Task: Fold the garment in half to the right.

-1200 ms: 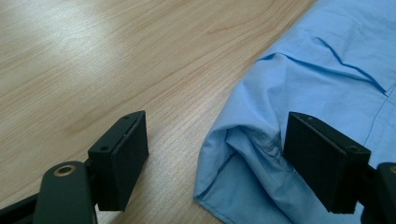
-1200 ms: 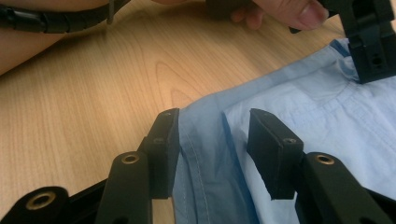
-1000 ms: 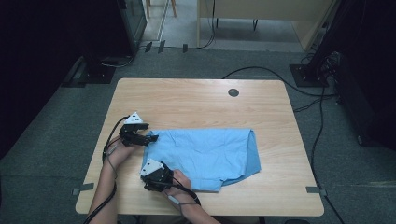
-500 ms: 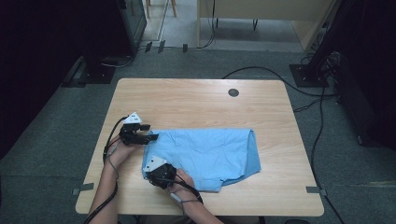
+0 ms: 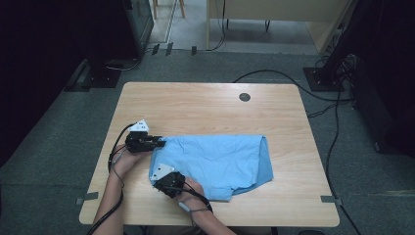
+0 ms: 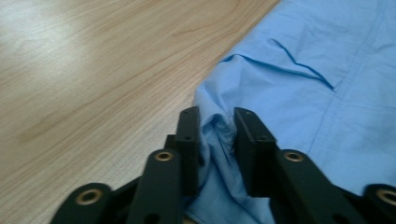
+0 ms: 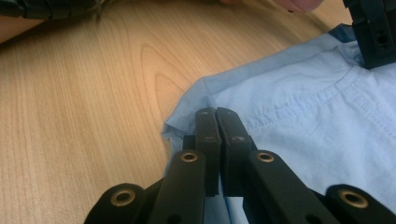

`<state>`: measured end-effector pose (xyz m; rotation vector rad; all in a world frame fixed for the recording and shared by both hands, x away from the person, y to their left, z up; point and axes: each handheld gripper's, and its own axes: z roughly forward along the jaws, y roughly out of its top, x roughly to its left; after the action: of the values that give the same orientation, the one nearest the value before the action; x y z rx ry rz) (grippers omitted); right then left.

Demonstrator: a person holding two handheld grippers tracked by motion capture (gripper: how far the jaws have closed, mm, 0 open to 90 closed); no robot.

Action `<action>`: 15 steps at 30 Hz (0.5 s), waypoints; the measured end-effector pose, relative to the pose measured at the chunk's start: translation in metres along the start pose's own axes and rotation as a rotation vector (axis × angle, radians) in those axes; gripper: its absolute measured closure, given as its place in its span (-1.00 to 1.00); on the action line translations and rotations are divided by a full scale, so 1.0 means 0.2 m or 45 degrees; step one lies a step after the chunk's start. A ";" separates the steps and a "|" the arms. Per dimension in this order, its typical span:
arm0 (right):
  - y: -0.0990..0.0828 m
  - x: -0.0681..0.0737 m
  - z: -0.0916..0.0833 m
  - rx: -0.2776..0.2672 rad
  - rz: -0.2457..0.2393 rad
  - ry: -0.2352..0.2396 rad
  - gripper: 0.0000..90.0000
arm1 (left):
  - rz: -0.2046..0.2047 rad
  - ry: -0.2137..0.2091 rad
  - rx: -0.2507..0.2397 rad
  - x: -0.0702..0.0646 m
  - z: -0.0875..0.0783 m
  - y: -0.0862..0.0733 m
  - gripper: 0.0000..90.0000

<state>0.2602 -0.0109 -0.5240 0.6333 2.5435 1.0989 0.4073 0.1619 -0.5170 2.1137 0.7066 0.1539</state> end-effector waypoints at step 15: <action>0.06 -0.03 -0.14 -0.130 0.066 0.052 0.99 | -0.029 0.018 -0.046 -0.04 -0.12 0.07 0.86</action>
<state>0.2568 -0.0239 -0.4960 0.6604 2.4987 1.2624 0.3986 0.1692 -0.4900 2.0715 0.7306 0.1683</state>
